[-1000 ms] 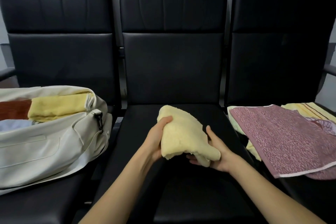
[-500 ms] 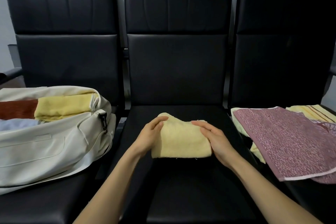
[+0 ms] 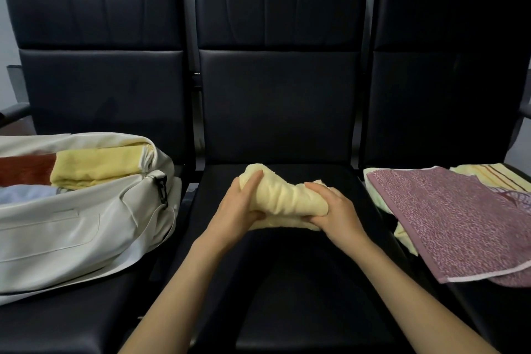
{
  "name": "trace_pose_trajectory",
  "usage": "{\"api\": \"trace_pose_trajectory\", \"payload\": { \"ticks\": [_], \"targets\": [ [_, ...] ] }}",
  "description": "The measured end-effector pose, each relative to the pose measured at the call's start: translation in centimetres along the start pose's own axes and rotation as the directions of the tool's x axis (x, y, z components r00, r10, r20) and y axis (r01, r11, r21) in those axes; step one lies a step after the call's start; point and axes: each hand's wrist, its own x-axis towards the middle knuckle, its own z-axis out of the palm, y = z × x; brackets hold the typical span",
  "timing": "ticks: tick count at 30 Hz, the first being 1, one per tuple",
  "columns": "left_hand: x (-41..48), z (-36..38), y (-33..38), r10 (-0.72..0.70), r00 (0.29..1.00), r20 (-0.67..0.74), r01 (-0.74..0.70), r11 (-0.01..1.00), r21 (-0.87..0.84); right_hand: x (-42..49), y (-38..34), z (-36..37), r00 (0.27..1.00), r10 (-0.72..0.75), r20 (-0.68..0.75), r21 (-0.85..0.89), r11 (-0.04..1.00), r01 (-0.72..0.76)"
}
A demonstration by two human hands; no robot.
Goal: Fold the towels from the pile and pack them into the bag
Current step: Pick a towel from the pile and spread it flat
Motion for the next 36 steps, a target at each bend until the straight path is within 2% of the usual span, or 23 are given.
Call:
{"api": "trace_pose_trajectory", "payload": {
  "ticks": [4, 8, 11, 16, 20, 23, 25, 27, 28, 30, 33, 36],
  "targets": [
    [-0.3, 0.5, 0.1, 0.036, 0.992, -0.124, -0.012, 0.982, 0.188, 0.0, -0.6, 0.1, 0.999, -0.003, -0.042, -0.178, 0.984, -0.004],
    [-0.2, 1.0, -0.1, 0.000, 0.970, -0.242, 0.050, 0.978, 0.201, 0.1, -0.9, 0.3, 0.991, -0.070, -0.112, -0.298, 0.954, 0.033],
    [-0.1, 1.1, -0.3, 0.034, 0.964, -0.264, 0.059, 0.940, 0.336, 0.2, -1.0, 0.6, 0.981, -0.118, -0.151, -0.342, 0.938, 0.060],
    [0.3, 1.1, -0.1, -0.008, 0.968, -0.251, 0.116, 0.900, 0.421, 0.5, -0.9, 0.6, 0.987, -0.103, -0.124, -0.359, 0.932, 0.052],
    [-0.4, 1.0, 0.5, -0.030, 0.986, -0.164, 0.112, 0.845, 0.522, 0.0, -0.3, 0.0, 0.999, -0.040, -0.035, -0.388, 0.921, 0.023],
    [-1.2, -0.1, 0.1, -0.020, 0.996, -0.088, 0.071, 0.772, 0.632, -0.4, -0.3, -0.2, 0.998, 0.012, 0.058, -0.274, 0.962, 0.004],
    [-2.0, -1.8, 0.2, -0.057, 0.998, -0.031, 0.065, 0.844, 0.532, -0.6, -0.3, -0.2, 0.994, 0.042, 0.098, -0.074, 0.997, -0.035],
    [-3.0, -3.8, 0.7, -0.146, 0.989, 0.011, 0.139, 0.958, 0.251, -1.1, -0.5, -0.4, 0.987, 0.043, 0.154, 0.166, 0.984, -0.069],
    [-3.5, -4.5, 0.9, -0.179, 0.984, 0.008, 0.178, 0.981, 0.080, -1.4, -0.7, -0.4, 0.983, 0.035, 0.179, 0.290, 0.953, -0.086],
    [-4.5, -5.3, 0.5, -0.236, 0.971, -0.029, 0.226, 0.953, -0.200, -1.9, -1.9, 0.1, 0.979, 0.027, 0.204, 0.462, 0.878, -0.121],
    [-5.0, -5.7, -1.0, -0.290, 0.947, -0.137, 0.207, 0.879, -0.430, -1.8, -4.2, 2.0, 0.978, 0.004, 0.207, 0.482, 0.870, -0.105],
    [-5.0, -7.1, -2.9, -0.348, 0.911, -0.220, 0.205, 0.847, -0.491, -1.2, -7.2, 4.8, 0.977, -0.036, 0.209, 0.407, 0.912, -0.054]
  ]
}}
